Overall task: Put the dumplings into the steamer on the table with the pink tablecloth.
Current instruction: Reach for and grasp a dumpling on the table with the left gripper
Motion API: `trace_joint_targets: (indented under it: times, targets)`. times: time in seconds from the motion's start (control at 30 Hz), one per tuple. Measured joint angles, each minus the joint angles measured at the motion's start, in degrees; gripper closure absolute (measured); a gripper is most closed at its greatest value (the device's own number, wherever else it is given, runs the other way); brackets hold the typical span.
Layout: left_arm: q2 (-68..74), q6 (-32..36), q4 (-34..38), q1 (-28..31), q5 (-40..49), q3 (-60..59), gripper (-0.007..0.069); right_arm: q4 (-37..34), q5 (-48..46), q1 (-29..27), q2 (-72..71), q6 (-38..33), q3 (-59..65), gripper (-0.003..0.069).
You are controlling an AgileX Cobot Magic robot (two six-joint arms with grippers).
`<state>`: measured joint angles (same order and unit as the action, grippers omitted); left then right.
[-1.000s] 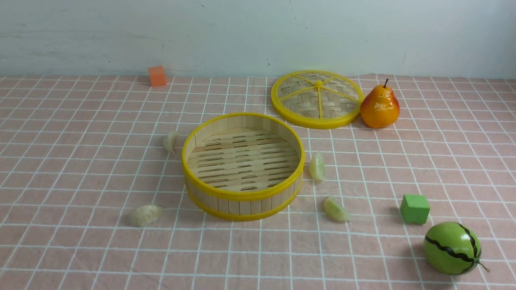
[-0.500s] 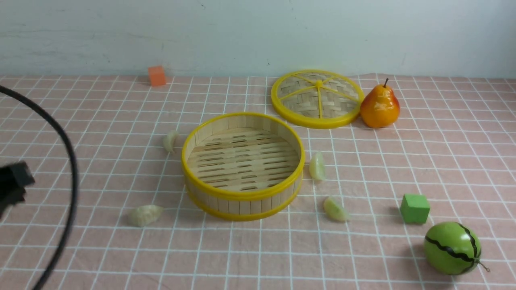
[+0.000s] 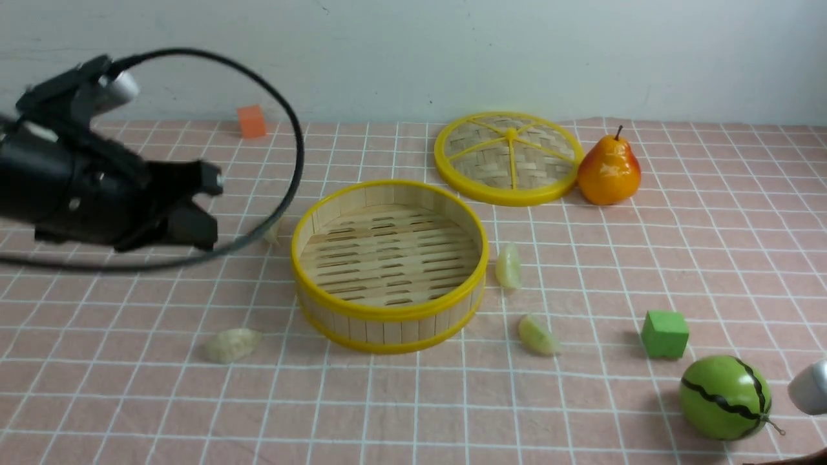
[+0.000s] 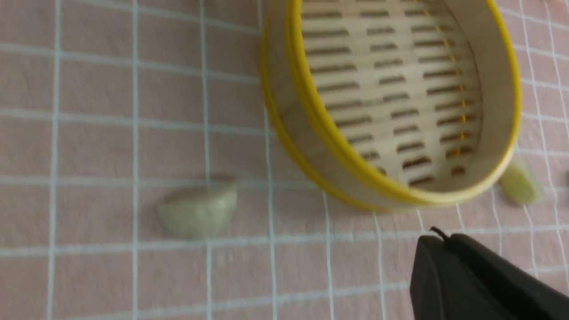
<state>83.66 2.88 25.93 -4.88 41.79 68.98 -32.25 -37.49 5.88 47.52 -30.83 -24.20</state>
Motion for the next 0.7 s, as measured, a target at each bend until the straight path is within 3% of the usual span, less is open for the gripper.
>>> trace_joint_targets:
  times: [0.27, 0.4, 0.6, 0.7]
  targets:
    - [21.37, -8.96, -13.09, 0.00, 5.76, 22.07, 0.0635, -0.19, -0.47, 0.00, 0.00, -0.37, 0.00, 0.0662]
    - [29.67, -9.84, -18.26, -0.88, 9.28, 31.44, 0.0584, -0.19, 1.09, 0.00, 0.00, -0.44, 0.00, 0.0662]
    - [40.37, -10.08, -24.91, -3.60, 9.87, 43.59, 0.0392, -0.02, 2.24, 0.00, 0.00, -0.67, 0.00, 0.0661]
    - [46.51, -10.26, -27.38, -4.14, 7.99, 49.60, 0.0260, 0.23, 3.25, 0.00, 0.00, -0.67, 0.00, 0.0661]
